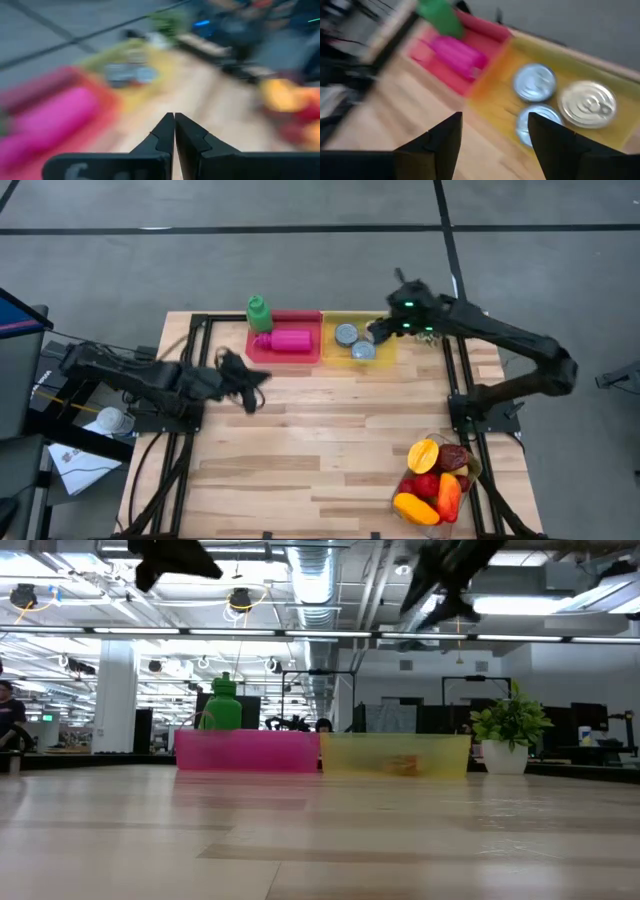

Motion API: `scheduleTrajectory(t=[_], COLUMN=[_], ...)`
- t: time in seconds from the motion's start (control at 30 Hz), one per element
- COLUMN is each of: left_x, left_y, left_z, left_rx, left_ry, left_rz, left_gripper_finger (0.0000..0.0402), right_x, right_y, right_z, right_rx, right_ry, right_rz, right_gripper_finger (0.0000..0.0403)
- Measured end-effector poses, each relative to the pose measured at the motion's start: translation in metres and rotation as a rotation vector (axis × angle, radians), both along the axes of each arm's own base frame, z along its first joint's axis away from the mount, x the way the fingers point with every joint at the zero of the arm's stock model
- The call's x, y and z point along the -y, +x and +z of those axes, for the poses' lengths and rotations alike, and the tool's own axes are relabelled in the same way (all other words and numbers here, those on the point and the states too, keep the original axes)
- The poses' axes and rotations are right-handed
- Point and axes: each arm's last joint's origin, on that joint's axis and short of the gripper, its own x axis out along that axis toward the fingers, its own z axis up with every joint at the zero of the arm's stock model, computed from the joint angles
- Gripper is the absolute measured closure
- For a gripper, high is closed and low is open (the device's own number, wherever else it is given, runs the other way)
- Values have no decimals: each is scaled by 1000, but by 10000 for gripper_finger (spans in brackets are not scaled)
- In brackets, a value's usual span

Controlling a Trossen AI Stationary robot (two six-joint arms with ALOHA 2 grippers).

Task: Pick & Place Food Item
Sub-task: Adjust the pink tumbler

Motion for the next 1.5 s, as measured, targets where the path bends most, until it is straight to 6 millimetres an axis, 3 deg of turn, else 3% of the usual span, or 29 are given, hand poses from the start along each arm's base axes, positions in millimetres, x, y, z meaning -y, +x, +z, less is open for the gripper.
scheduleTrajectory(t=[0.1, 0.2, 0.37, 0.47, 0.57, 0.67, 0.9, 1.3, 1.4, 1.5], left_x=[-16, -31, -67, -104, -138, -159, -174, -177, -177, -176], left_y=[-3, 5, 24, 27, 20, 17, 26, 40, 39, 37], left_z=[15, 17, 2, -13, -29, -40, -51, -82, -83, -79], left_rx=[-132, -250, -498, -612, -741, -806, -801, -952, -957, -945], left_ry=[85, 134, 148, 11, -121, -142, -103, -144, -157, -161], left_rz=[91, 105, 52, 117, 166, 198, 185, 267, 279, 283], left_gripper_finger=[395, 377, 310, 266, 236, 213, 177, 188, 239, 332], right_x=[-23, -43, -68, -79, -87, -91, -96, -101, -101, -101], right_y=[-21, -41, -68, -78, -84, -84, -76, -67, -65, -64], right_z=[29, 46, 54, 57, 57, 57, 54, 50, 50, 49], right_rx=[101, 161, 176, 184, 185, 178, 144, 122, 126, 123], right_ry=[-50, -72, -42, -23, -9, -22, -30, -25, -26, -25], right_rz=[45, 87, 141, 172, 189, 190, 213, 249, 249, 249], right_gripper_finger=[189, 197, 207, 212, 218, 223, 232, 237, 237, 237])
